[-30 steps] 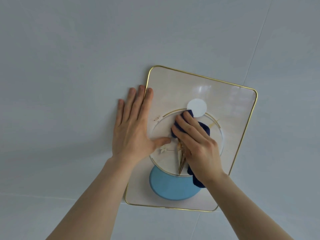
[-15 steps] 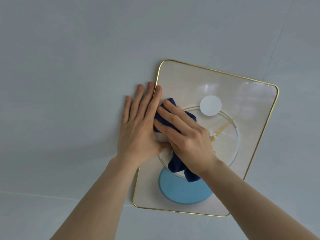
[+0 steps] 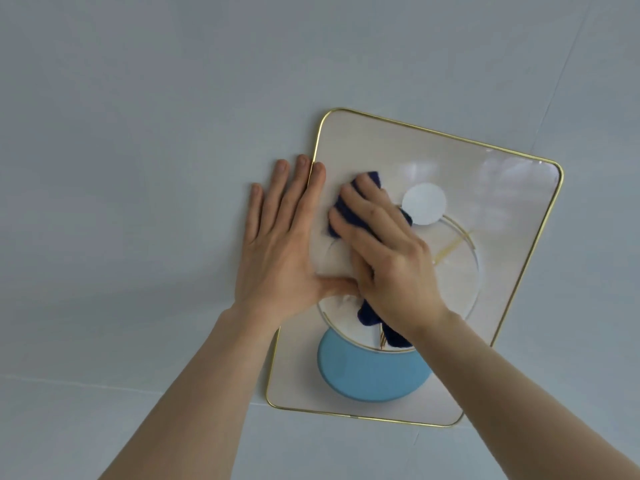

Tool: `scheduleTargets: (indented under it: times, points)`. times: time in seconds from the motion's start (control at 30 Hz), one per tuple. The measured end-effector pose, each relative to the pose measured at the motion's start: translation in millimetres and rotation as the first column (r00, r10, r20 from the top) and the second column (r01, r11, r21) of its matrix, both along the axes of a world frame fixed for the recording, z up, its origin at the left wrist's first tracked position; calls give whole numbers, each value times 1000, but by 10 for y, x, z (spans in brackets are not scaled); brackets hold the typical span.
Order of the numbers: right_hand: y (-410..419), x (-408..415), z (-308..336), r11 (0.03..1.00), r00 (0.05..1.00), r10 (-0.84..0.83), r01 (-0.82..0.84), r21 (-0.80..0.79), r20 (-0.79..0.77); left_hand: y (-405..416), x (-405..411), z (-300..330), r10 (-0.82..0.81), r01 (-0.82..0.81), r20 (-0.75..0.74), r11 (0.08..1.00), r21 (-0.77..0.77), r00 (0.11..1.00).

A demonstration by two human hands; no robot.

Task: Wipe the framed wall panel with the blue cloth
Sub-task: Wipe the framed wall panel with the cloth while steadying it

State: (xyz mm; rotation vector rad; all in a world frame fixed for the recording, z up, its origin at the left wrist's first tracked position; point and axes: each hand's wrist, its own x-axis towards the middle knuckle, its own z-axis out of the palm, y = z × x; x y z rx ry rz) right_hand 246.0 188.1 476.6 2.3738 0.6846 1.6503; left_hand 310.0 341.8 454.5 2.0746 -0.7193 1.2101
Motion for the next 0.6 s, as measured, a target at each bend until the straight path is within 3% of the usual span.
scheduleTargets:
  times: [0.1,0.17,0.37,0.47,0.6]
  points:
    - [-160,-112,-153,980,993,-10,-14,-199,-122,-1,1,-6,-3,3,17,1000,-8,1000]
    - [-245,-178,-62,965,992,-43,10,-264,-121,6,-8,5,-3,3,1,1000,2,1000]
    - [12,-11,330,992,997,-49,43,116,52,13,-7,2,24,-24,-8,999,26,1000]
    - [198,116,277,999,1000,3,-3,51,-1,-4,-26,4,29,-29,-16,1000,-1,999]
    - [-163,-100,178,997,1000,-23,22,-70,-10,16,-31,16,-1,2,-44,1000,10,999]
